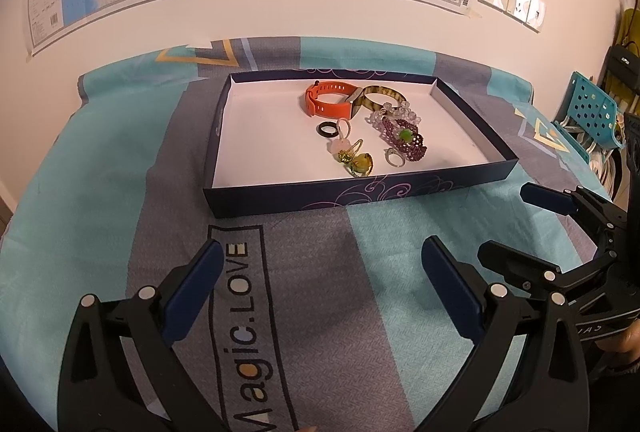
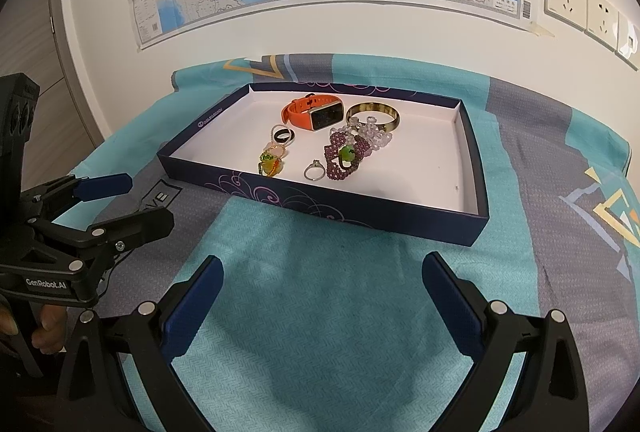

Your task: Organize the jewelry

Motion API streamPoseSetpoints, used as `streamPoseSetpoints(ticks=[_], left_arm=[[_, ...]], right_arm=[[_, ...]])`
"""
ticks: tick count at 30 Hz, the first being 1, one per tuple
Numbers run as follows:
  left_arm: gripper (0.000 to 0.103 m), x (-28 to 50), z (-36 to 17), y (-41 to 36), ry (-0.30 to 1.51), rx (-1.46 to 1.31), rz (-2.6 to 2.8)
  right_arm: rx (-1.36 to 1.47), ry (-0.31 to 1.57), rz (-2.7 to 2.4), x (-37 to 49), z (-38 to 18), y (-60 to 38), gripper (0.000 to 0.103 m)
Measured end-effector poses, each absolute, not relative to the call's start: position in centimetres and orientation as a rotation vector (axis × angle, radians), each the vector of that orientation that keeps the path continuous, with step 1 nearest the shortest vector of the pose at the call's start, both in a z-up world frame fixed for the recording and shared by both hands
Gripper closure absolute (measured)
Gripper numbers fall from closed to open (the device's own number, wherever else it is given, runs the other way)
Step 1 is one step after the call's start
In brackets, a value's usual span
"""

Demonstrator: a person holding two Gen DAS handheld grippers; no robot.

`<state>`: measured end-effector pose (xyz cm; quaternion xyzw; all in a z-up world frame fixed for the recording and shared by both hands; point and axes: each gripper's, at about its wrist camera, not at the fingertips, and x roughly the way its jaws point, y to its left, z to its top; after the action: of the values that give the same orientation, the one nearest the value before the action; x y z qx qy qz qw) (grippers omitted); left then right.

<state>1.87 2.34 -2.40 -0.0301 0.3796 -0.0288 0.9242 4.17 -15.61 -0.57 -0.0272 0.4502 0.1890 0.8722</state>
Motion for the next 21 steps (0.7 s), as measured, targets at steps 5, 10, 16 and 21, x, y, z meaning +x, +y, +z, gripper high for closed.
streamPoseSetpoints(ticks=[5,10,16,21], left_arm=[[0.006,1.82,-2.40,2.33,0.782,-0.062,-0.058],[0.006,1.82,-2.45,2.32,0.780,-0.062,-0.059],[0.006,1.78,-2.50,2.33,0.781,-0.064,-0.060],[0.006,1.80,-2.48,2.32,0.781,-0.063,-0.059]], right_arm=[[-0.056,0.942,0.396,4.05,-0.62,-15.63,0.007],[-0.056,0.942,0.395,4.08,-0.61,-15.62,0.007],[-0.055,0.945,0.394,4.09,-0.66,-15.63,0.007],[-0.056,0.946,0.393,4.05,-0.70,-15.64,0.007]])
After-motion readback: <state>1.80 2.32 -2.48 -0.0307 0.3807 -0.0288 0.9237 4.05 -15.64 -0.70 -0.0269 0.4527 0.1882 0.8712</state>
